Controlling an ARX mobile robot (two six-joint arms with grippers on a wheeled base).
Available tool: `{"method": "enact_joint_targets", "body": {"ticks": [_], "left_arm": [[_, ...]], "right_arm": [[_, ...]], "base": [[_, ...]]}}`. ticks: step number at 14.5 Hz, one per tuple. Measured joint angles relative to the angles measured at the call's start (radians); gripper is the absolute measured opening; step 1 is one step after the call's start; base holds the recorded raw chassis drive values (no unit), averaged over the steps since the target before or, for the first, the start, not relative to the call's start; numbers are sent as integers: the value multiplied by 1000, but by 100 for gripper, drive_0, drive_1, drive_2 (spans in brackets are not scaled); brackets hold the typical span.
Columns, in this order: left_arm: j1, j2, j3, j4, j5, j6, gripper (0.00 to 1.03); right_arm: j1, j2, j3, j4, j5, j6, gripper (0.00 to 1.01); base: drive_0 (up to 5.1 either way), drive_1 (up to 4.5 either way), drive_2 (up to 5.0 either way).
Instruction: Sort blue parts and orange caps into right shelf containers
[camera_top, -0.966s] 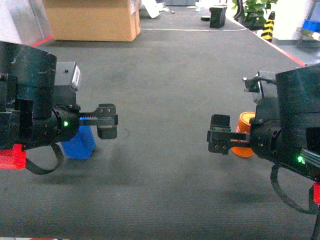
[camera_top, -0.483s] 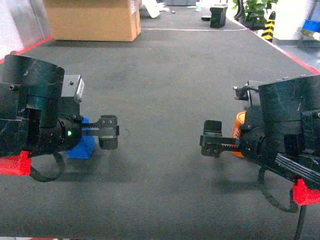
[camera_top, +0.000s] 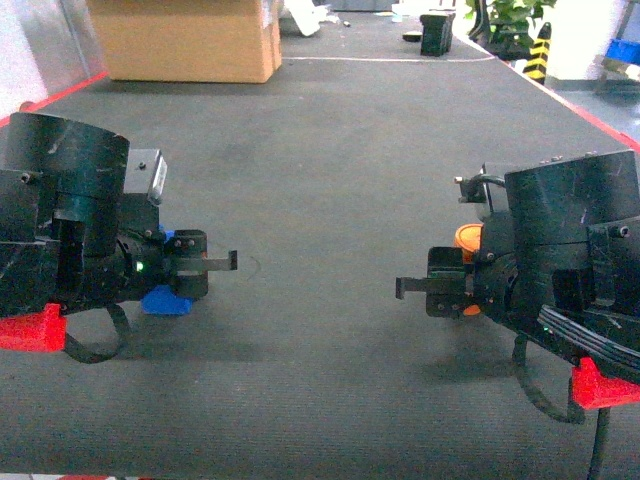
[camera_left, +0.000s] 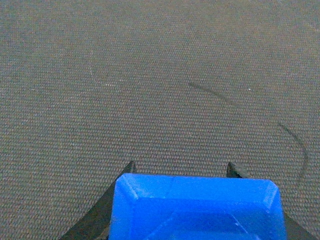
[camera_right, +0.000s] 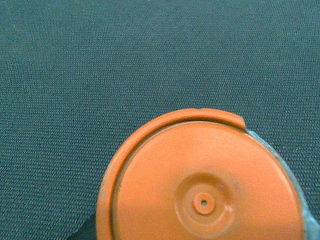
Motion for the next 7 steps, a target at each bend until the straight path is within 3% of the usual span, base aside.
{"method": "enact_joint_targets", "body": {"ticks": [5, 6, 7], "left_arm": [[0, -66, -108, 135, -56, 2, 43], [0, -105, -139, 167, -77, 9, 43], [-2, -174, -188, 237, -134, 32, 42]], "right_arm": [[-15, -106, -116, 82, 26, -23, 47], [-21, -156, -149, 93, 35, -25, 47], [-31, -245, -207, 120, 52, -31, 47]], "base": [[0, 0, 0], [0, 0, 0], [0, 0, 0]]}}
